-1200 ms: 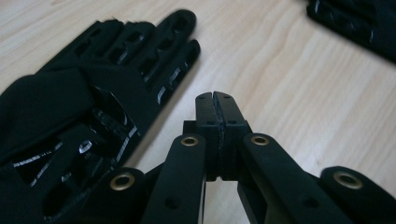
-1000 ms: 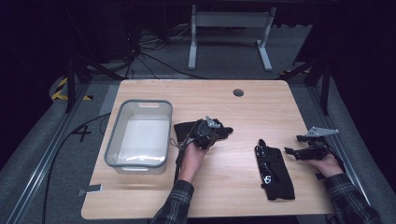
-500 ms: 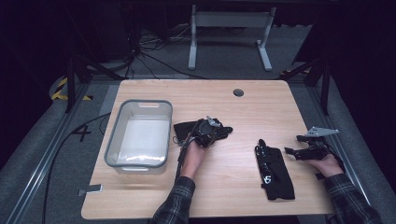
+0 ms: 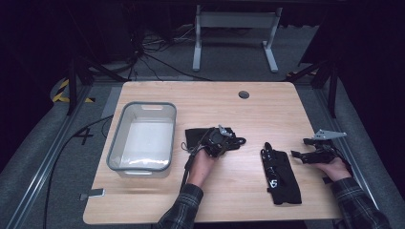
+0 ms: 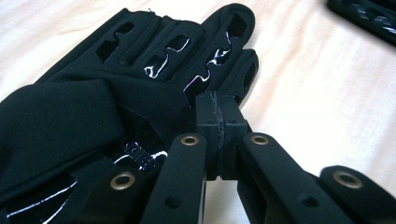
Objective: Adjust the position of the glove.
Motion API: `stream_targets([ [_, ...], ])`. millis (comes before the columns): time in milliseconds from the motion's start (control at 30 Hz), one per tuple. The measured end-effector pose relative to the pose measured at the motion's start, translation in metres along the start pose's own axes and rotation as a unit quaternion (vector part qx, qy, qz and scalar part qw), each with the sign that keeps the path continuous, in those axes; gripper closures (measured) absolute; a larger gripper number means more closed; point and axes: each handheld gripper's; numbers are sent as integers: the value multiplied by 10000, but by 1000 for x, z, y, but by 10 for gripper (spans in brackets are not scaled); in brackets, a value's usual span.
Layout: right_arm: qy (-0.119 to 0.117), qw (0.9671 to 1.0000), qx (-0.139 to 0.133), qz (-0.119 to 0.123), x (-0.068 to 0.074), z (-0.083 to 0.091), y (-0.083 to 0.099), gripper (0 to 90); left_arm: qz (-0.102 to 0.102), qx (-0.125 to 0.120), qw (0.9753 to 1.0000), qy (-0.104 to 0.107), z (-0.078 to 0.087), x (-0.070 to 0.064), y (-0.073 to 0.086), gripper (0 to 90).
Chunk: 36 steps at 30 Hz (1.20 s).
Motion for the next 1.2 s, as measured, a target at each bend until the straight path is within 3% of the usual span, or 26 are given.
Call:
stream_targets([
  [400, 0, 10000, 0, -1, 0, 0, 0, 151, -266, -52, 9989, 386, -6, -33, -8, 899],
  [700, -1, 10000, -1, -1, 0, 0, 0, 151, -289, -100, 9982, 512, -7, -38, -11, 868],
  [900, 0, 10000, 0, 0, 0, 0, 0, 151, -317, -188, 9986, 370, 13, -34, -11, 863],
  [1200, 0, 10000, 3, 1, 0, 0, 0, 151, -65, -121, 9999, 83, 38, -19, 8, 896],
])
Point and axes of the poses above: each handheld gripper's, and its own axes: z roughly backward along the jaws, y roughly out of its underside, x roughly to its left, and after that the axes turned 9 degrees about -z, right-handed
